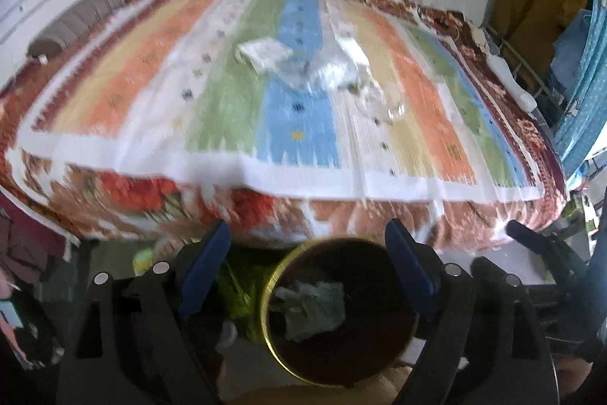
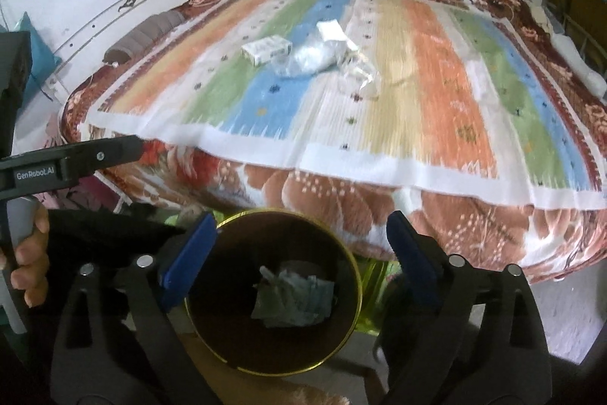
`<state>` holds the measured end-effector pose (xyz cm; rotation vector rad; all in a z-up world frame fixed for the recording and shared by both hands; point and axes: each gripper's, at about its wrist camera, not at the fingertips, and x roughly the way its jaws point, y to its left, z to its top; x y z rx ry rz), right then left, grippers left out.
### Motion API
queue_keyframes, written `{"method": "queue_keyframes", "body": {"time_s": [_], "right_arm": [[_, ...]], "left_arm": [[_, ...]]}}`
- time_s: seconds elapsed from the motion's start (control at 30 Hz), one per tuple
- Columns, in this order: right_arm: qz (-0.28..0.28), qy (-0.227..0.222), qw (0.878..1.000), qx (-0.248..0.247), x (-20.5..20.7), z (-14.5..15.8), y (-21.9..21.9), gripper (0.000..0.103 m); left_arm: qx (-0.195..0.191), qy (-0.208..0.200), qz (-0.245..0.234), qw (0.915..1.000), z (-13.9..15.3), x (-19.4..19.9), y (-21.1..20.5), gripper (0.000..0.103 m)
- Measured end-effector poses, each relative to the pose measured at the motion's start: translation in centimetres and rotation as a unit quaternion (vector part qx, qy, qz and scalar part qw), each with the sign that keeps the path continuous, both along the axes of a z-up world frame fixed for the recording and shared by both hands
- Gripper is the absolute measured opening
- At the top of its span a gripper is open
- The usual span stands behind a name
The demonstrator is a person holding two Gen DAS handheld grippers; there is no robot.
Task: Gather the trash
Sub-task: 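Move both tools back over the plastic bags and box on the bed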
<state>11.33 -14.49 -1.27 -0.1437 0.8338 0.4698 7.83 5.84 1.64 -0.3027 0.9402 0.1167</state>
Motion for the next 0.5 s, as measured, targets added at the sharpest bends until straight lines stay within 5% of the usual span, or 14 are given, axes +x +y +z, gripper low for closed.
{"method": "queue_keyframes", "body": {"time_s": [0.17,0.5], "right_arm": [[0.004,-0.021,1.000,0.010,0.8,1.7,0.2,0.094],[0.002,-0.036,0.999,0.007,5.2,3.8,1.2,0.094]], "left_arm": [[0.050,-0.018,-0.027,0.9982,1.1,0.9,-0.2,0.097],[0.081,-0.017,-0.034,0.9960,2.7,4.2,0.8,0.097]]}}
